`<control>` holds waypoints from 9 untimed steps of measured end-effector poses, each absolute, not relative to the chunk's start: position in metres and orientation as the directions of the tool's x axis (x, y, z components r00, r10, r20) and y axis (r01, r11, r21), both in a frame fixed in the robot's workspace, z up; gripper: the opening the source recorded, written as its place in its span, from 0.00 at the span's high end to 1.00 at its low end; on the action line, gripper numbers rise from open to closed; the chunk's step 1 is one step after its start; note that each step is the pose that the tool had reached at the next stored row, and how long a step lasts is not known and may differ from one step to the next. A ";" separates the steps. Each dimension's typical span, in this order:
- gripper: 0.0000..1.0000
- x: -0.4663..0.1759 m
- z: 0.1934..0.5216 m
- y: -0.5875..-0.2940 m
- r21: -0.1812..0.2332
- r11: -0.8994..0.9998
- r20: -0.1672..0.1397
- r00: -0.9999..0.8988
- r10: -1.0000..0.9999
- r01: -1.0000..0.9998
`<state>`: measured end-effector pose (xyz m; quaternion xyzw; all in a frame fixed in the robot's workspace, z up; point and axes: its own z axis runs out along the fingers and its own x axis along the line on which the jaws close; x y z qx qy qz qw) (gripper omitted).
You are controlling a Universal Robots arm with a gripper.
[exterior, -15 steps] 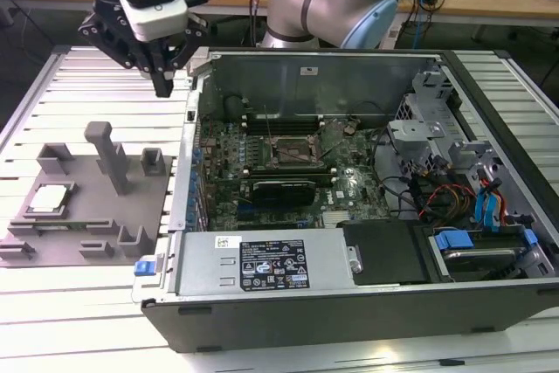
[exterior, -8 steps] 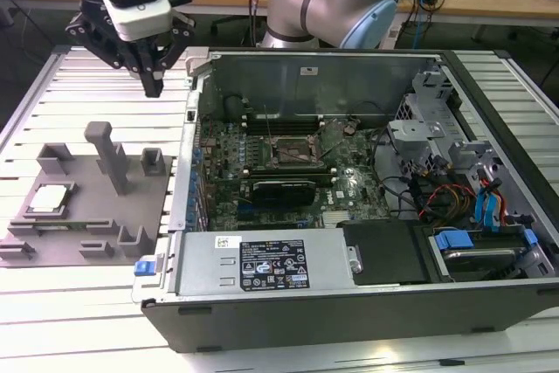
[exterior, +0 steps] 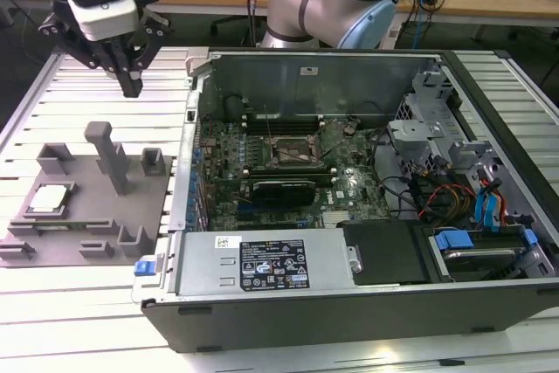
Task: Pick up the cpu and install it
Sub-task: 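Reach for the cpu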
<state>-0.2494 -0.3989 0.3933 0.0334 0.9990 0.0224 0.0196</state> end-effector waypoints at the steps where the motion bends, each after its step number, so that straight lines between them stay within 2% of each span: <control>1: 0.89 -0.252 0.393 -0.399 0.046 0.997 -0.038 -0.997 0.068 0.066; 9: 0.89 -0.271 0.393 -0.399 0.046 0.997 -0.041 -0.997 0.068 0.066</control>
